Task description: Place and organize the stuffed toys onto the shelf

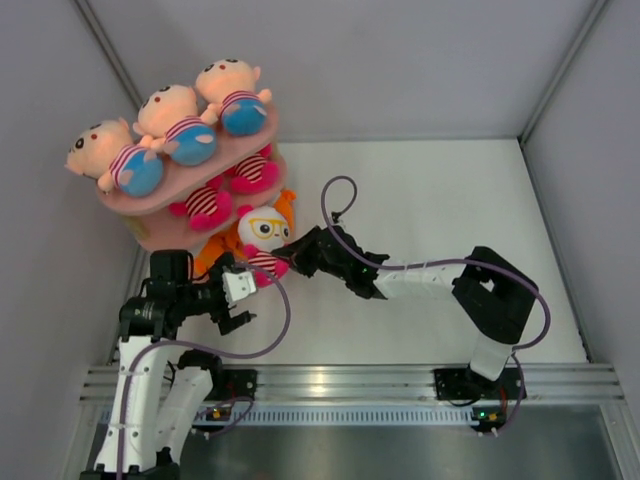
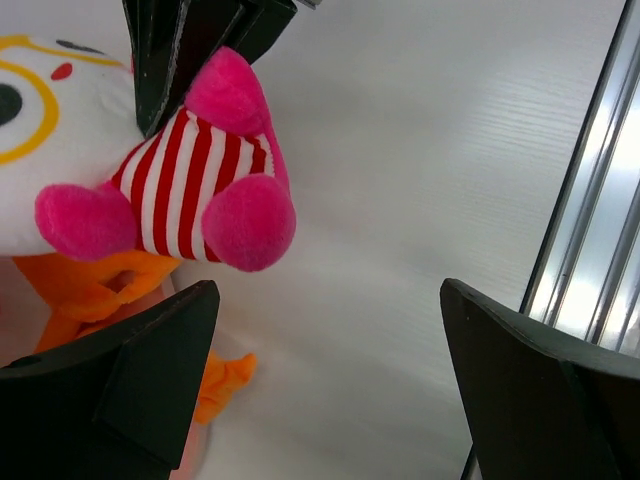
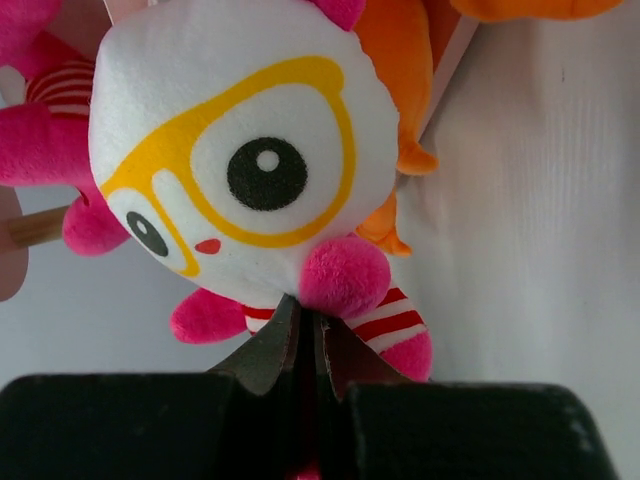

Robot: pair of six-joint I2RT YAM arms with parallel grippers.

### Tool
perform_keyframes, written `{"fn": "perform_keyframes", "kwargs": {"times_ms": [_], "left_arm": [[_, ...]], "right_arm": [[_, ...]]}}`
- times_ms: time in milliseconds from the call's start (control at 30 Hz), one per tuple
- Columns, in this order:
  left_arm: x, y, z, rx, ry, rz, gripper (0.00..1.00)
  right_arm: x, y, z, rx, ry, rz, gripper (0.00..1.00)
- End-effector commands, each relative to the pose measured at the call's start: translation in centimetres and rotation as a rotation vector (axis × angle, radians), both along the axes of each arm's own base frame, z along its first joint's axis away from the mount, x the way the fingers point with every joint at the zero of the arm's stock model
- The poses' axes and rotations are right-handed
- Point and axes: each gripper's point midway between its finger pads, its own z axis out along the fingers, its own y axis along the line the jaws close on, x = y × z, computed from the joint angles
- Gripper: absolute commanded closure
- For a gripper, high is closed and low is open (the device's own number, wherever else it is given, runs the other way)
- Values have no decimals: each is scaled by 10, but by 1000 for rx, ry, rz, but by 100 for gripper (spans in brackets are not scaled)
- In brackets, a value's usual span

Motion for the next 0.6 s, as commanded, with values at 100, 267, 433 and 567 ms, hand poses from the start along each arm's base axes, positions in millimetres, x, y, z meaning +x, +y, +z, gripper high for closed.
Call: {"fn": "perform_keyframes", "kwargs": {"times_ms": [100, 267, 433, 567], "left_arm": [[16, -2, -3, 49, -100, -38, 5], [20, -6, 2, 36, -143, -59, 21], [23, -3, 1, 51, -149, -41, 81], [25, -8, 14, -21, -121, 9, 100]], "right_arm": [[-31, 34, 60, 160, -50, 65, 100], [-42, 40, 67, 164, -59, 92, 100], [-47, 42, 72, 195, -55, 110, 100], [-49, 41, 73, 198, -62, 116, 100]]}}
